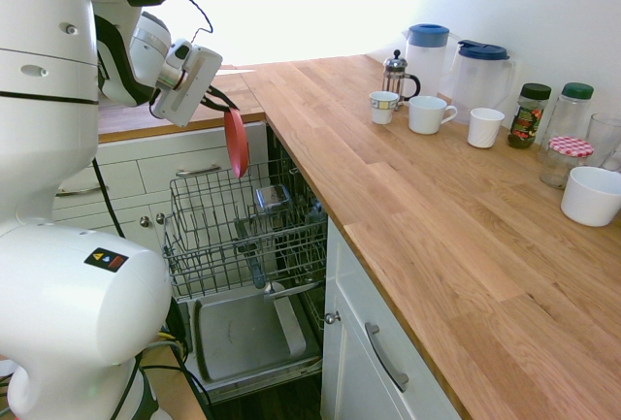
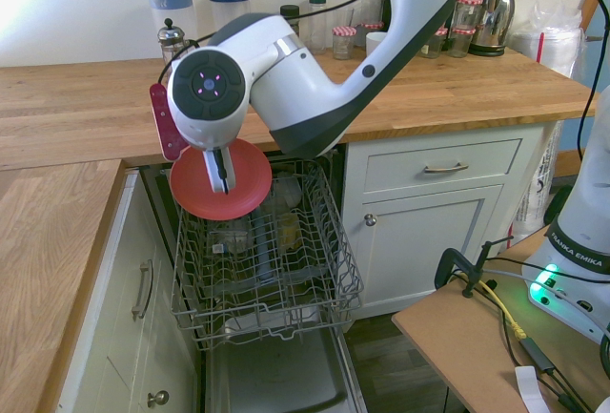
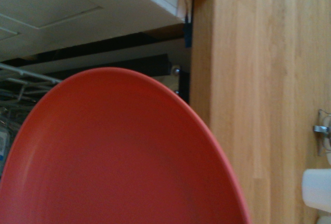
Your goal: Put the plate in the dishwasher
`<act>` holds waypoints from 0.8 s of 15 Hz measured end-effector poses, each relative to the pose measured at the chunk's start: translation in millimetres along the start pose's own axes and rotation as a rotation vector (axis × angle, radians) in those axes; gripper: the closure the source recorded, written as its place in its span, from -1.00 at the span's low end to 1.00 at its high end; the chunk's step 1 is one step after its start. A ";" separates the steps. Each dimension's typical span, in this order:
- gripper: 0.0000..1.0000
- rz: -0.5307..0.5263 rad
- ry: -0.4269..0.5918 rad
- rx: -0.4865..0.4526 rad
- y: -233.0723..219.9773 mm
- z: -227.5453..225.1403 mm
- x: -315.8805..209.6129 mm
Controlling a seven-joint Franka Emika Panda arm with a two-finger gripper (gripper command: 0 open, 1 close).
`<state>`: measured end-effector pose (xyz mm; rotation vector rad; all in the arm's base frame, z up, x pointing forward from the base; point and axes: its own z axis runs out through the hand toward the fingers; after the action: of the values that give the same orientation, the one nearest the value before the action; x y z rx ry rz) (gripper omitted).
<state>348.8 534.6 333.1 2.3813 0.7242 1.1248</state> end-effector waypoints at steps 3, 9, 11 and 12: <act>1.00 0.031 0.002 0.010 -21.7 9.0 -15.6; 1.00 0.107 -0.001 -0.019 -53.6 17.9 -39.3; 1.00 0.127 -0.003 -0.026 -60.7 23.8 -41.4; 1.00 0.138 -0.004 -0.032 -63.4 28.8 -41.8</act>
<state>331.4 554.9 256.4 2.4370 0.5436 1.1764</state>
